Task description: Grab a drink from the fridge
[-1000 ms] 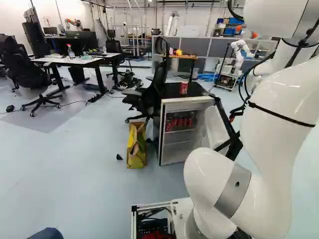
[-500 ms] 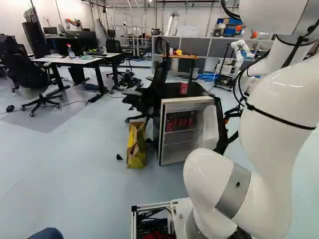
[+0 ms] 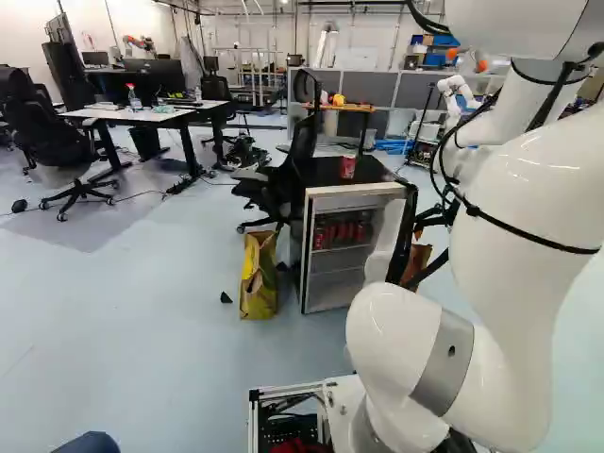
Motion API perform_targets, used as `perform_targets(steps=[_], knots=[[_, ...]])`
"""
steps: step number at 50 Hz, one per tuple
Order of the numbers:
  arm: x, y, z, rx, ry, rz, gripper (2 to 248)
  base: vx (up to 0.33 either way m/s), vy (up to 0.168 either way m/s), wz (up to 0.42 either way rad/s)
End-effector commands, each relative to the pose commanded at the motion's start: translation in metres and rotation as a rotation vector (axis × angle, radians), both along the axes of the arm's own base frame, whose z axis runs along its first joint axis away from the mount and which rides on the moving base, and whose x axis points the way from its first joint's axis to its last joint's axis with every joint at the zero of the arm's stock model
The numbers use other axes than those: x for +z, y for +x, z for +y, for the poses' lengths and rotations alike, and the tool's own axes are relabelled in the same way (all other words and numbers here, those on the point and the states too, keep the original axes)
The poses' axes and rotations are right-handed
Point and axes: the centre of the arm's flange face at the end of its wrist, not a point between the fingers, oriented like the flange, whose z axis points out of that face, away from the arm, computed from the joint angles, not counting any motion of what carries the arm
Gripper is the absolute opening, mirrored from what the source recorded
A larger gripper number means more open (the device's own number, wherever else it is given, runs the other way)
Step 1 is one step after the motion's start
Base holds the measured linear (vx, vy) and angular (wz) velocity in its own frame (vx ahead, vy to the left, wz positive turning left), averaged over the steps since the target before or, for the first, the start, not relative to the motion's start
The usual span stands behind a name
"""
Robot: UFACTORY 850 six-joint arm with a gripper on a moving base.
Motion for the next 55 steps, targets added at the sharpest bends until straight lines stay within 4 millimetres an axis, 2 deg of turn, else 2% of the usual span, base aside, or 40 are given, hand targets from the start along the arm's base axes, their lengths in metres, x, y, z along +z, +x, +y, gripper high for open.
perform_targets(steps=[25,55], knots=[[-0.001,0.0,0.036,0.14,-0.041,0.029,247,0.0,0.0,0.0],[0.0,0.014,0.075,0.334,-0.112,0.038,247,0.0,0.0,0.0]])
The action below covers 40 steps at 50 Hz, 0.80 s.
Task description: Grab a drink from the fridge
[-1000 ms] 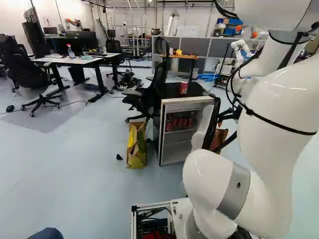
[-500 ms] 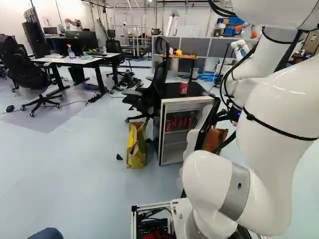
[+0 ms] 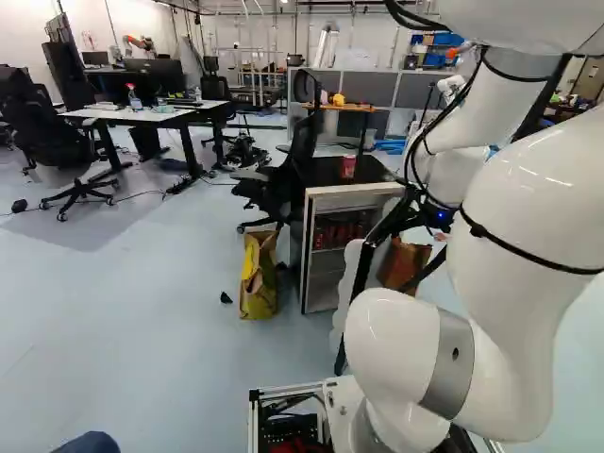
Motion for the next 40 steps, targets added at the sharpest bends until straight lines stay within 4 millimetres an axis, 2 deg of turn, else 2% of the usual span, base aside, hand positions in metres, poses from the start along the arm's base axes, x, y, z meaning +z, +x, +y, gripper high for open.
perform_targets(steps=[40], knots=[[0.003,0.032,0.045,0.258,-0.107,-0.068,247,0.0,0.0,0.0]])
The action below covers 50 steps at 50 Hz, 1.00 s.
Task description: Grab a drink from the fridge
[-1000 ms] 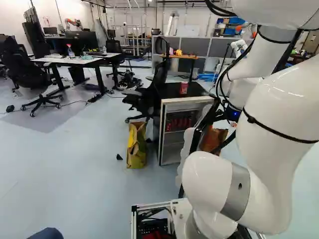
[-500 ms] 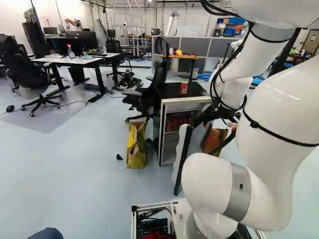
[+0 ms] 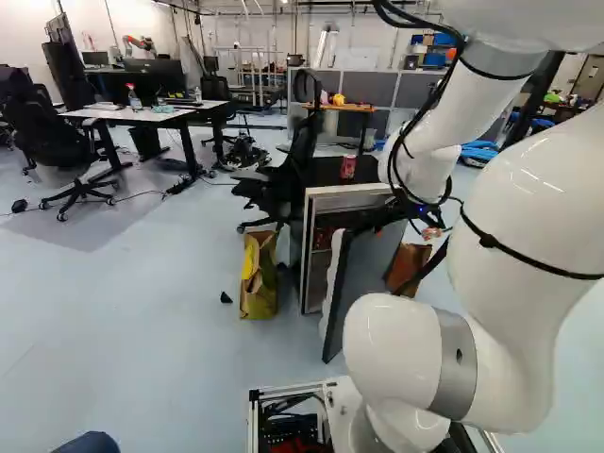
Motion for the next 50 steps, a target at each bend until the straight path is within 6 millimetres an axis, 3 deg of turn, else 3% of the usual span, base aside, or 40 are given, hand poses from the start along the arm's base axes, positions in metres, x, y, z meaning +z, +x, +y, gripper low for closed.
perform_targets(steps=[50], knots=[[0.005,0.044,0.052,0.223,-0.054,-0.095,247,0.0,0.0,0.0]])
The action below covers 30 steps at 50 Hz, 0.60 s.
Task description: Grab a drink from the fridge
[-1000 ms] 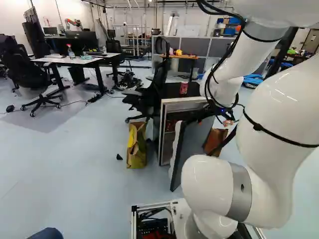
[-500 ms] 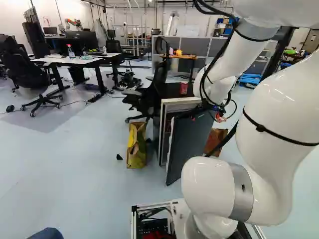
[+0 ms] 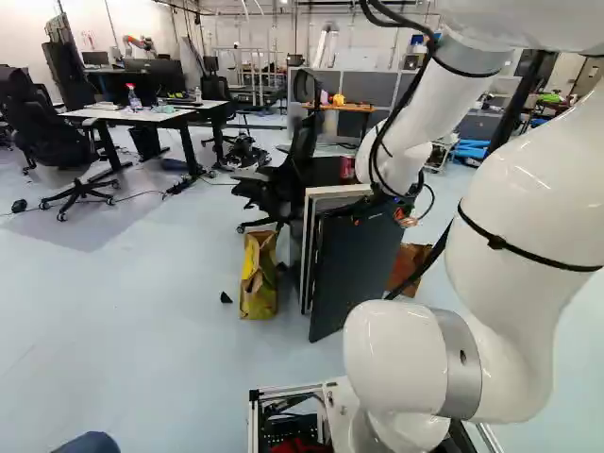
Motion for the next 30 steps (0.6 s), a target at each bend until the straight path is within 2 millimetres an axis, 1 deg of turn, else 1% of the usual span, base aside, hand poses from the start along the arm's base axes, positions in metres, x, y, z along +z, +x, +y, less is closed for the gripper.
perform_targets(steps=[10,30], knots=[[0.0,0.008,0.007,0.02,0.0,-0.001,247,0.0,0.0,0.0],[0.0,0.023,0.012,0.041,-0.001,-0.002,247,0.0,0.0,0.0]])
